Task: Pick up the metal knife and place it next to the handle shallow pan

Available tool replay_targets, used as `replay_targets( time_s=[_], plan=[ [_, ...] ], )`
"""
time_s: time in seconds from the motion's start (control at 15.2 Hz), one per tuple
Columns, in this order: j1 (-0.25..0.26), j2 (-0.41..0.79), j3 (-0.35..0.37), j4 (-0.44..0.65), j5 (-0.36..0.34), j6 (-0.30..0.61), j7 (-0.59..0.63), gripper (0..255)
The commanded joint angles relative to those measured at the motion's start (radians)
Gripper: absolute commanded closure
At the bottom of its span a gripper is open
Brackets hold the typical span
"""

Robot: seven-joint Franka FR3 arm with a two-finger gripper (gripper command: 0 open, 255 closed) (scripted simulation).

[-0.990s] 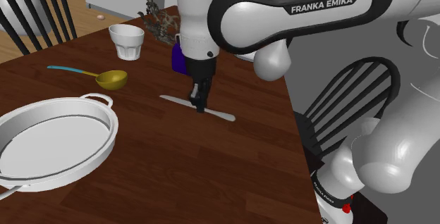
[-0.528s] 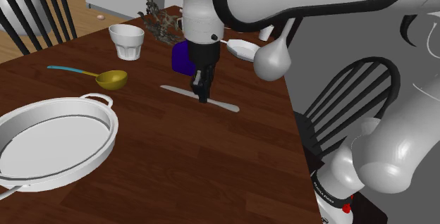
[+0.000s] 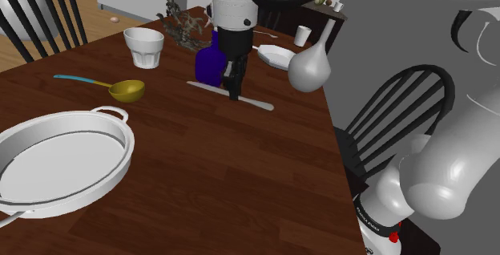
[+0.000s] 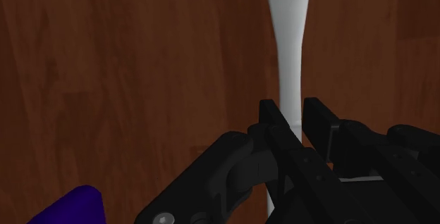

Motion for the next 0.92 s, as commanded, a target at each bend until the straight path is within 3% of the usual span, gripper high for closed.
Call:
replay_targets(
  time_s=[0.0, 0.86],
  plan=[
    [-0.024, 0.009, -0.023, 0.012, -0.011, 0.000, -0.045, 255],
    [-0.152, 0.202, -0.141, 0.258, -0.096, -0.035, -0.289, 255]
  ],
)
